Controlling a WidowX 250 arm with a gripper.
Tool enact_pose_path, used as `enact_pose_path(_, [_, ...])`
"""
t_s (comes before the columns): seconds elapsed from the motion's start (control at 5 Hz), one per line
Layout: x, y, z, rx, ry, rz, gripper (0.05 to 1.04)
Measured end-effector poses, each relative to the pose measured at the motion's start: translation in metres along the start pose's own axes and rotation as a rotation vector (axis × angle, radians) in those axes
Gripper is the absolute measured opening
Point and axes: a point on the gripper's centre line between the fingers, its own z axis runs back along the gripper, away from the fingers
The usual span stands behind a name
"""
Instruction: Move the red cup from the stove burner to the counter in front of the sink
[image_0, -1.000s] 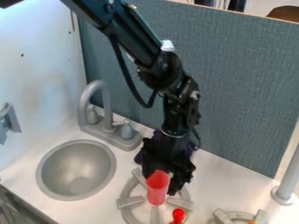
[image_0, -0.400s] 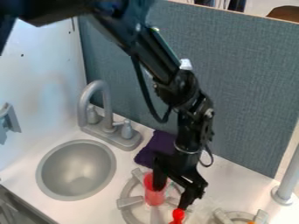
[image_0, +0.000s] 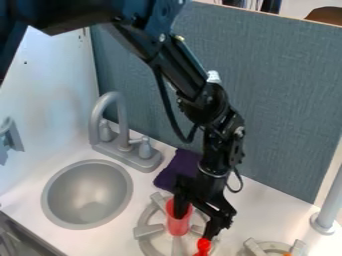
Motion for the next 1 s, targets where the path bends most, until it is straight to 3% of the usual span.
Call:
enact_pose_path(0.2, [0.001,0.012,-0.001,-0.016,0.002,0.029,0.902])
enact_pose_path(0.6, [-0.003,0.026,-0.010,-0.050,0.042,0.033,0.329])
enact_pose_path(0.8, [-0.002,0.027,-0.008,-0.058,0.040,0.024,0.201])
enact_pose_path(1.0, [-0.011,0.032,0.000,-0.067,0.035,0.009,0.156])
